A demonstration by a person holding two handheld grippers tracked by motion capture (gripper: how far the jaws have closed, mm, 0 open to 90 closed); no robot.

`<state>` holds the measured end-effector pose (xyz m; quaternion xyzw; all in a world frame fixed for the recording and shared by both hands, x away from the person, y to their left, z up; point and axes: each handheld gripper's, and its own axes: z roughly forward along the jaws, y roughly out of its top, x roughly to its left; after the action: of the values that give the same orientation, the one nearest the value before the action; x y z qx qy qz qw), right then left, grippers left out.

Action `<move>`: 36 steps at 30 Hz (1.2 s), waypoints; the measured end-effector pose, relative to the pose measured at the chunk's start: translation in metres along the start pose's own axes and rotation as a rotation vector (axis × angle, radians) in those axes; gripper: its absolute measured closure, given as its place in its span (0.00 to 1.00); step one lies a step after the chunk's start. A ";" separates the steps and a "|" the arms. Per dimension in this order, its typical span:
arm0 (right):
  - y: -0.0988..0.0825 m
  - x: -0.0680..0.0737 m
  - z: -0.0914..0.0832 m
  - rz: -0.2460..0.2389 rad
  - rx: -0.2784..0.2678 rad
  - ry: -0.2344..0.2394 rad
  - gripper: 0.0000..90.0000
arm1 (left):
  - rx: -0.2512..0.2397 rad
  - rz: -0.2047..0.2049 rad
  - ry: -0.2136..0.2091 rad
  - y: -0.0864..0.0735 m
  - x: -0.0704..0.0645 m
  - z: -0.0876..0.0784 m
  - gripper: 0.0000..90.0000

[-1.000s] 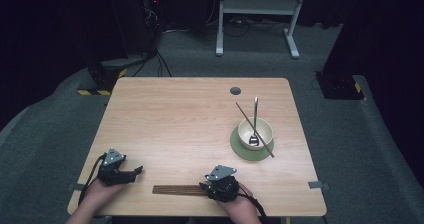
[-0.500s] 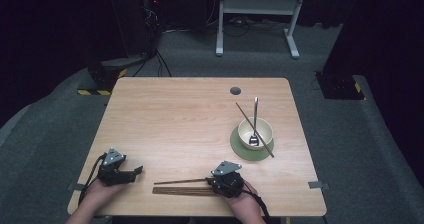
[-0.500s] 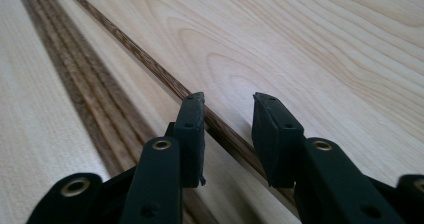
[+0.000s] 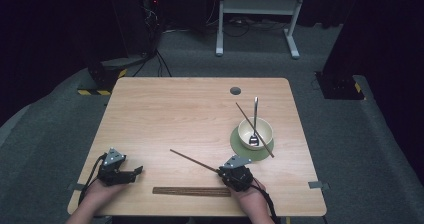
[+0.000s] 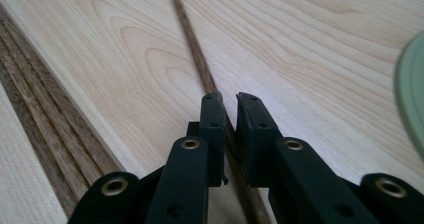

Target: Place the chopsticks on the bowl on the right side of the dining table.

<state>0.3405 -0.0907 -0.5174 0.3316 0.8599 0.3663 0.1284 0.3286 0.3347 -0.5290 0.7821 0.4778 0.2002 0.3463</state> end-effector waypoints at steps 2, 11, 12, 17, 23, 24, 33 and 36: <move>-0.001 -0.003 -0.001 -0.002 0.000 0.002 0.92 | 0.001 0.002 0.003 0.000 0.000 0.000 0.17; -0.003 -0.006 -0.001 -0.031 0.010 -0.007 0.83 | 0.001 0.004 0.002 0.000 0.000 0.000 0.17; -0.004 -0.006 -0.002 -0.041 0.014 -0.013 0.83 | 0.000 0.001 0.000 0.000 0.000 0.000 0.17; -0.007 -0.007 -0.004 -0.047 0.006 -0.006 0.84 | 0.001 0.003 0.001 0.000 0.000 0.000 0.17; -0.007 -0.007 -0.004 -0.053 0.001 0.009 0.91 | 0.003 0.007 0.004 0.000 -0.001 0.000 0.17; -0.007 -0.008 -0.004 -0.052 0.002 0.013 0.92 | 0.003 0.007 0.004 0.000 -0.001 0.000 0.17; -0.003 -0.008 -0.006 -0.043 0.009 0.022 0.93 | -0.001 0.000 -0.001 0.000 0.000 0.000 0.17; -0.001 -0.008 -0.012 -0.037 -0.018 0.022 0.93 | 0.003 0.006 0.004 0.000 -0.001 0.000 0.17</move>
<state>0.3408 -0.1028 -0.5098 0.3105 0.8639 0.3750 0.1289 0.3284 0.3341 -0.5290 0.7837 0.4763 0.2022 0.3436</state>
